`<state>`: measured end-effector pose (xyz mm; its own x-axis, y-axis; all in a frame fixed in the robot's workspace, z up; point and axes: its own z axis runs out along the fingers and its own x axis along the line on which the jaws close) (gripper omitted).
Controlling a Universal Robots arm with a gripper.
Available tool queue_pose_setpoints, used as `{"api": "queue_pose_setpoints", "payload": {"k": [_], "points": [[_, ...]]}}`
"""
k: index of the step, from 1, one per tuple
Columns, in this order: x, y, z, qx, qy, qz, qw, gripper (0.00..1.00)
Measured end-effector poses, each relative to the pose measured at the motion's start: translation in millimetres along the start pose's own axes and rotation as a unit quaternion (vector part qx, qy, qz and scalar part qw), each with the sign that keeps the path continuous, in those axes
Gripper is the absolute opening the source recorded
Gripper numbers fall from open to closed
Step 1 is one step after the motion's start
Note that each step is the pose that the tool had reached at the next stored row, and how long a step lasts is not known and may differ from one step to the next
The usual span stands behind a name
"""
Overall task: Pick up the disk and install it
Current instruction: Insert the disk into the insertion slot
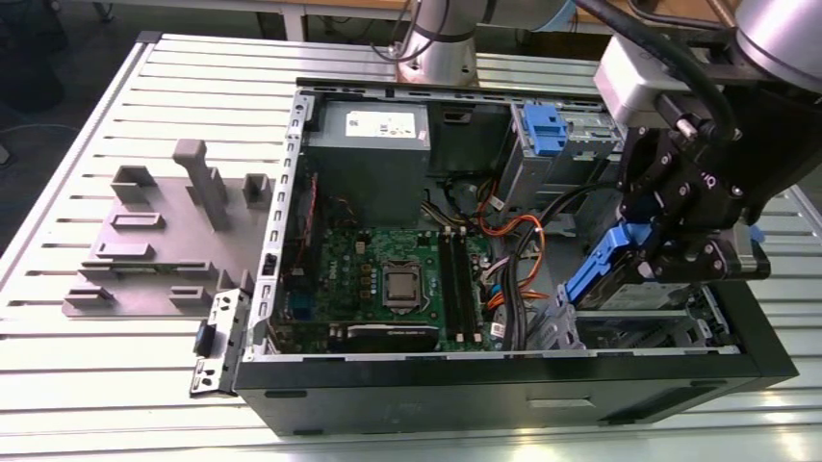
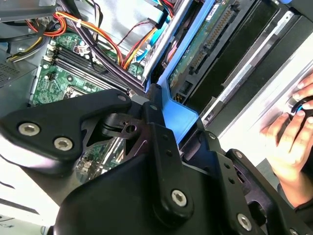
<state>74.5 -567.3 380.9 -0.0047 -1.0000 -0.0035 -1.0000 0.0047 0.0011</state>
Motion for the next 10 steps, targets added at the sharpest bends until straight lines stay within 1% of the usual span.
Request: {"api": "queue_pose_setpoints", "payload": {"k": [10], "points": [[0.0,0.0,10.3,0.0000,0.0000,0.000,1.00000,0.36]]}}
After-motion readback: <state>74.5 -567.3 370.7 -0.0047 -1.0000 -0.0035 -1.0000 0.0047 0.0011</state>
